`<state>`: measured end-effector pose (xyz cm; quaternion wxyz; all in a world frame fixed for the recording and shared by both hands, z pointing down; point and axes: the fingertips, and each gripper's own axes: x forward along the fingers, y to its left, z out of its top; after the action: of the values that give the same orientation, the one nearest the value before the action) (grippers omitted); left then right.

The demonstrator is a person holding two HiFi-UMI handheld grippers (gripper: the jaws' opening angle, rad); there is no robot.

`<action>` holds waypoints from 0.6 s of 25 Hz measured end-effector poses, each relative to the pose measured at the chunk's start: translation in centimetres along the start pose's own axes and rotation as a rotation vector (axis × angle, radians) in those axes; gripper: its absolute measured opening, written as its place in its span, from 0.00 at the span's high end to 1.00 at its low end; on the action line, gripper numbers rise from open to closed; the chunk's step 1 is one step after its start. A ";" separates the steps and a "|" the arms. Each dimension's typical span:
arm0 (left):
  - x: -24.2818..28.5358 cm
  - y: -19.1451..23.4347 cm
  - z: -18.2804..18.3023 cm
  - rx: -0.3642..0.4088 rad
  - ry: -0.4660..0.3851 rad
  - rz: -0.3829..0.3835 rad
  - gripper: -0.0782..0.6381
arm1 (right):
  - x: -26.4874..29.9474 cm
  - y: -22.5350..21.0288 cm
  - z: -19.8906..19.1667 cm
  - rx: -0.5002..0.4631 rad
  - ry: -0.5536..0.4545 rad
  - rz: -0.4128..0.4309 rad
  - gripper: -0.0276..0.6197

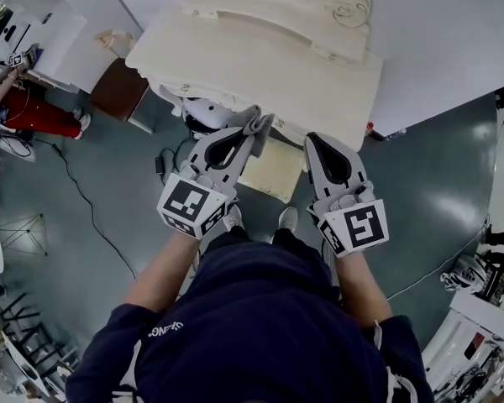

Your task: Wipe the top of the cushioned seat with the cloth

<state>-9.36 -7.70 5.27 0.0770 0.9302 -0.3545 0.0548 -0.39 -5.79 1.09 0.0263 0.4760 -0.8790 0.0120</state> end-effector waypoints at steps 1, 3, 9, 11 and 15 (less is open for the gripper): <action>0.0 0.1 0.0 0.000 0.000 0.000 0.86 | 0.1 0.0 0.0 0.001 0.001 0.001 0.93; 0.1 0.2 0.0 0.000 -0.001 0.001 0.86 | 0.4 0.1 -0.1 0.002 0.000 0.004 0.93; 0.4 0.7 0.0 -0.001 -0.002 0.002 0.86 | 1.1 0.0 -0.2 0.003 0.002 0.012 0.93; 0.4 0.8 0.1 -0.001 -0.003 0.001 0.86 | 1.3 0.0 -0.3 0.006 0.005 0.011 0.93; 0.5 1.3 0.2 -0.001 -0.001 0.000 0.86 | 1.6 0.0 -0.4 0.012 0.008 0.009 0.93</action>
<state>-9.86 -8.99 5.29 0.0774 0.9303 -0.3545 0.0541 -1.22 -7.14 1.60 0.0268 0.4723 -0.8808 0.0192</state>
